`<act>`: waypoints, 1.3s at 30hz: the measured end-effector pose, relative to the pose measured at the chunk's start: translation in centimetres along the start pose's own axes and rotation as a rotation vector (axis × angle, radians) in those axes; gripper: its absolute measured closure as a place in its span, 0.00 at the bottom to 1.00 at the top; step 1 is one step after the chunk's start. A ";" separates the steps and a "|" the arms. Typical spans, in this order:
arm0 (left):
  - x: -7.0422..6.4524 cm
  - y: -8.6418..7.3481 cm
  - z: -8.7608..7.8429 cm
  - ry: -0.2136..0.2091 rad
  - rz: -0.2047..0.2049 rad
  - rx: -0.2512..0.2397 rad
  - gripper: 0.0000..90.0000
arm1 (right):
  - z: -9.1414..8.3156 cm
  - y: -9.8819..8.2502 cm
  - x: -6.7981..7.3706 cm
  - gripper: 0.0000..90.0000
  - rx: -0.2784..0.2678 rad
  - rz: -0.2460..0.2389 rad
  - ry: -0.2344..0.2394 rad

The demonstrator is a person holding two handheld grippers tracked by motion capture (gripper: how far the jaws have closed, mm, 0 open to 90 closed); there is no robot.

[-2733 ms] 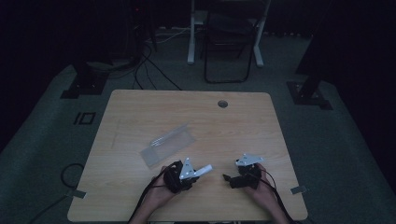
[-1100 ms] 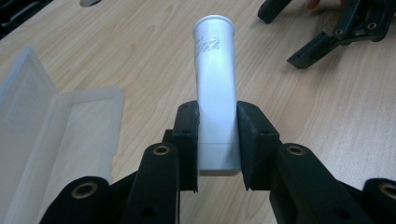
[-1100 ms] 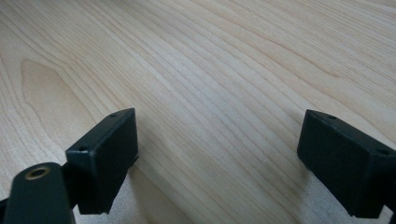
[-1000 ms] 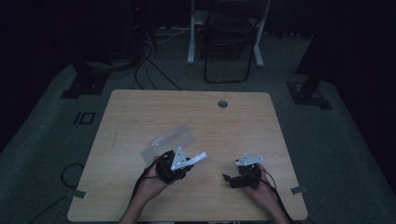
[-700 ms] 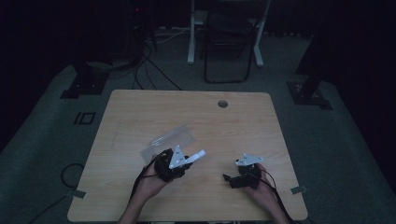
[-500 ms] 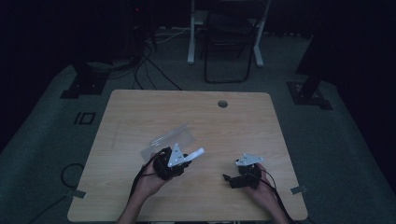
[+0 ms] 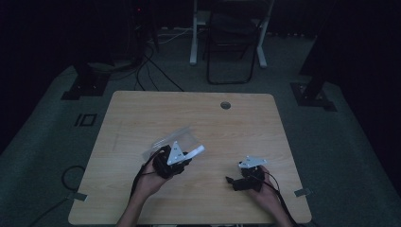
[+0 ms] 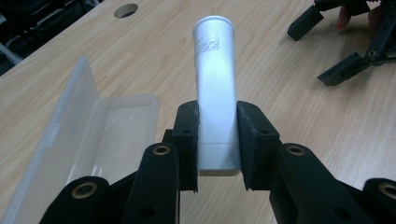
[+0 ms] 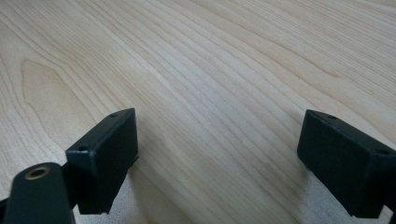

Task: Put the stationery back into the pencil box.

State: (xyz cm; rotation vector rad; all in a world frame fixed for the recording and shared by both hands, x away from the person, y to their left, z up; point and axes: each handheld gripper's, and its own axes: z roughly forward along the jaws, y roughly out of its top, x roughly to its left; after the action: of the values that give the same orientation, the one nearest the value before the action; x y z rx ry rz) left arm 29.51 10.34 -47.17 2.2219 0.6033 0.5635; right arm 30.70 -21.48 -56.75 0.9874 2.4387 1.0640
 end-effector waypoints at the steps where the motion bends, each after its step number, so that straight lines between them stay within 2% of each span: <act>1: 0.0 0.0 0.0 0.000 0.000 0.000 0.79 | 0.0 0.0 0.0 0.14 0.000 0.000 0.000; 6: 0.5 -0.1 0.0 0.004 -0.021 -0.007 0.79 | 0.0 0.0 0.0 0.14 0.000 0.000 0.000; 39: 2.5 -0.4 0.3 0.056 -0.055 0.005 0.79 | 0.0 0.0 0.0 0.14 -0.001 -0.001 0.000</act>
State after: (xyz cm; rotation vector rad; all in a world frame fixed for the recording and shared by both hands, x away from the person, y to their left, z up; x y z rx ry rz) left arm 31.59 11.86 -47.09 2.1930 0.6931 0.5981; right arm 30.72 -21.49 -56.75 0.9851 2.4377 1.0647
